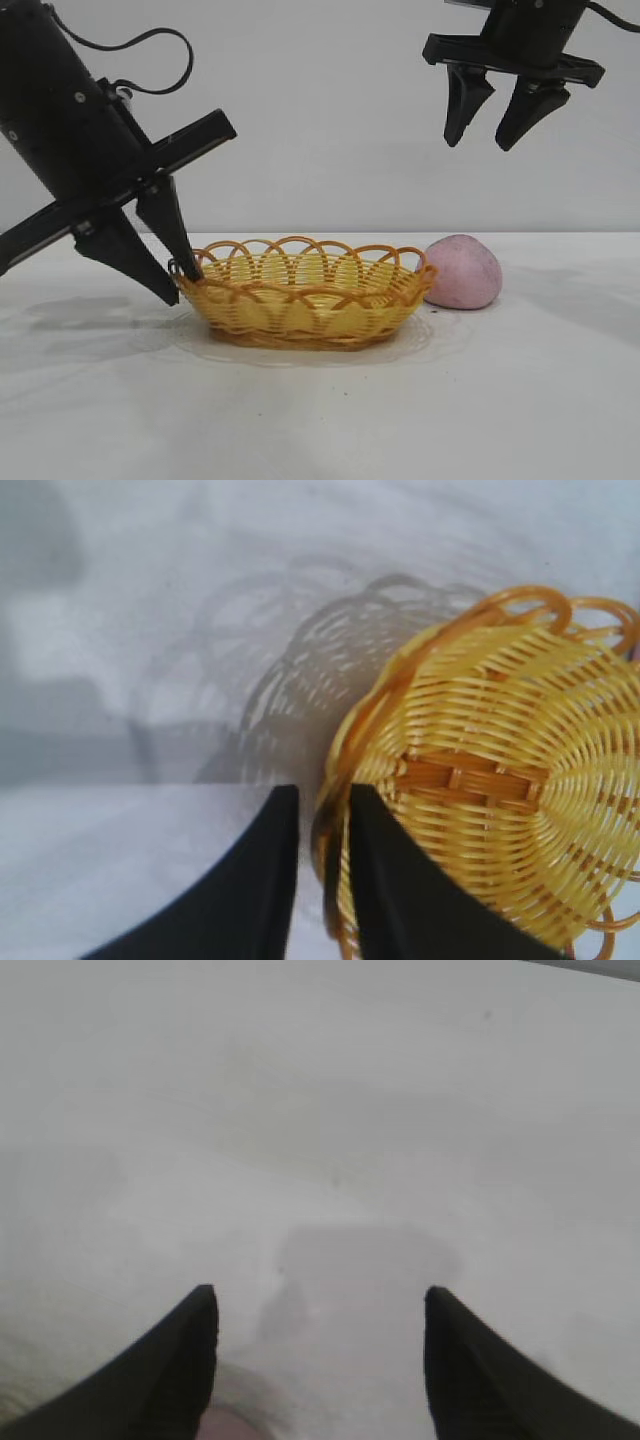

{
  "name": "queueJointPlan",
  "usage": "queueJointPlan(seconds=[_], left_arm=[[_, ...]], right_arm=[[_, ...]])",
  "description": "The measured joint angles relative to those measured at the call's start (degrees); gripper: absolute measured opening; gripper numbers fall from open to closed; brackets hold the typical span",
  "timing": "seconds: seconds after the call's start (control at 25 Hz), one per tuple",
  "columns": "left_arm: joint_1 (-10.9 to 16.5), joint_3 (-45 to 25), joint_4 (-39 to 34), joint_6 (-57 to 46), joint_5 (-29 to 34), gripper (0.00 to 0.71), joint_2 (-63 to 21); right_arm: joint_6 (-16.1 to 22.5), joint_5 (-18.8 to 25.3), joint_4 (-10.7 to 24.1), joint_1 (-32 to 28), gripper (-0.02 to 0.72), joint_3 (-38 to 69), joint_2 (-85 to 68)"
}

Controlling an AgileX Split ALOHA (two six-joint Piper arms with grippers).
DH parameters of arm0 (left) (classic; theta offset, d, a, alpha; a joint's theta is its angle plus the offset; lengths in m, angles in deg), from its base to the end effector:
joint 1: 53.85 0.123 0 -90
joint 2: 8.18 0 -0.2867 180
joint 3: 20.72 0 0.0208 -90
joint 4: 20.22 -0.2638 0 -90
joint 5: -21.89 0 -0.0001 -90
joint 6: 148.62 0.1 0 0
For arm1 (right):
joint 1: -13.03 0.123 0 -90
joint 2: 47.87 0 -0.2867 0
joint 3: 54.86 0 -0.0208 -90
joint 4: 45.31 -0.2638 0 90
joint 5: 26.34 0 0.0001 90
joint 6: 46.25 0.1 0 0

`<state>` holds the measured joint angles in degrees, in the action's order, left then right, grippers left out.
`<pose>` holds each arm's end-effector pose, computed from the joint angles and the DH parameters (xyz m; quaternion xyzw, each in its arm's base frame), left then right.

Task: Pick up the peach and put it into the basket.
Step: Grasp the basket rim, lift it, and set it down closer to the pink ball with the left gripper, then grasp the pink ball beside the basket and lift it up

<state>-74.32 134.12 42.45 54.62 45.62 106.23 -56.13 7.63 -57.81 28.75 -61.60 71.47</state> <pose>0.3160 -0.1562 0.1151 -0.0944 0.9484 -0.2731 0.1307 0.4275 0.1329 0.2085 -0.1437 0.9437 0.0987 0.2812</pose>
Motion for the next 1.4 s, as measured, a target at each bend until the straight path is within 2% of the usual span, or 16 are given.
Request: queueJointPlan(seconds=[0.16,0.2,0.28,0.36,0.52,0.68,0.88,1.08,1.2,1.4], left_arm=[[1.12,0.0,-7.98,0.0,0.45,0.382,-4.05],[1.4,0.0,-9.78,0.0,0.45,0.422,-5.78],[2.31,-0.13,-13.72,-0.12,-0.32,0.407,-9.18],[3.81,-0.13,-20.63,-0.01,-1.68,0.407,-11.96],[8.8,-0.26,-33.6,-0.01,-4.28,0.407,-12.45],[14.24,0.13,-39.41,-0.12,-4.58,0.407,-10.43],[19.22,2.47,-51.24,-8.56,0.31,0.407,-13.7],[20.55,0.2,-60.36,-17.91,5.22,0.407,-26.17],[20.55,-3.41,-63.7,-21.62,8.64,0.407,-37.82],[20.55,-11.08,-65.28,-23.0,21.32,0.407,-56.92]], right_arm=[[0.0,0.1,0.0,0.0,0.428,0.0,0.0],[0.0,0.1,0.0,0.0,0.428,0.0,0.0],[0.0,0.2,0.0,0.0,0.428,0.0,0.0],[0.0,0.2,0.0,0.0,0.428,0.0,0.0],[0.0,0.2,0.0,0.0,0.428,0.0,0.0],[0.0,0.32,0.0,0.0,0.428,0.0,0.0],[0.0,1.28,0.0,0.0,0.428,0.0,0.0],[0.0,1.5,-0.11,0.0,0.428,0.0,0.0],[0.0,1.48,-0.11,0.04,0.428,0.0,0.0],[-0.48,0.42,-1.65,0.04,0.428,0.0,0.0]])
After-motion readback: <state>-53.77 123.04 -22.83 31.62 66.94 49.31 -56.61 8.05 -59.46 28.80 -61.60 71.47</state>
